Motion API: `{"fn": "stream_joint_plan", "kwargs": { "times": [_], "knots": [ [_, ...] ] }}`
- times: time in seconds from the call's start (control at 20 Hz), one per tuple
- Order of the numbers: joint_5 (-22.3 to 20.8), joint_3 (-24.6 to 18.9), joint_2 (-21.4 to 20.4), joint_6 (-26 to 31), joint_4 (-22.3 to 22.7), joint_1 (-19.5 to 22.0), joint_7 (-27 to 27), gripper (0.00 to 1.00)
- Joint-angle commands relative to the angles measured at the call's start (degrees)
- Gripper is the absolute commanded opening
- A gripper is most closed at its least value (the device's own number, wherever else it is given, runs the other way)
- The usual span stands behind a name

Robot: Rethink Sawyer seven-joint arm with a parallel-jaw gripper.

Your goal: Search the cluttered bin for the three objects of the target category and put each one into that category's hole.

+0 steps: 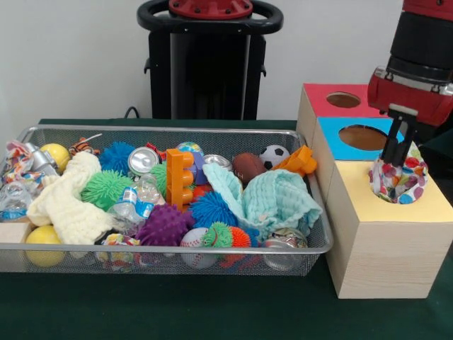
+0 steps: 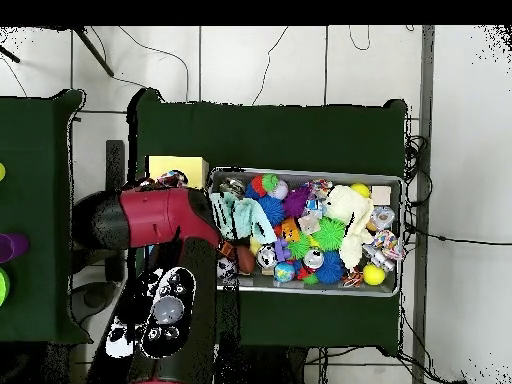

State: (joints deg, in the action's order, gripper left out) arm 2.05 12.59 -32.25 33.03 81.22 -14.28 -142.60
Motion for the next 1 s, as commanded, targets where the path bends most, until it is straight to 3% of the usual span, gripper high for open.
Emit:
{"fn": "stream_joint_plan", "kwargs": {
  "times": [0.05,0.2,0.75,1.0],
  "knots": [
    [-2.13,-5.19,0.92,2.71,9.5,2.24,1.21,0.0],
    [-5.79,-5.84,6.39,-7.49,8.33,2.46,1.47,0.0],
    [-8.96,-3.49,11.09,-3.96,1.54,-0.53,1.48,0.0],
    [-15.52,0.15,14.06,-3.76,-3.18,-4.2,5.0,0.0]
  ]
}}
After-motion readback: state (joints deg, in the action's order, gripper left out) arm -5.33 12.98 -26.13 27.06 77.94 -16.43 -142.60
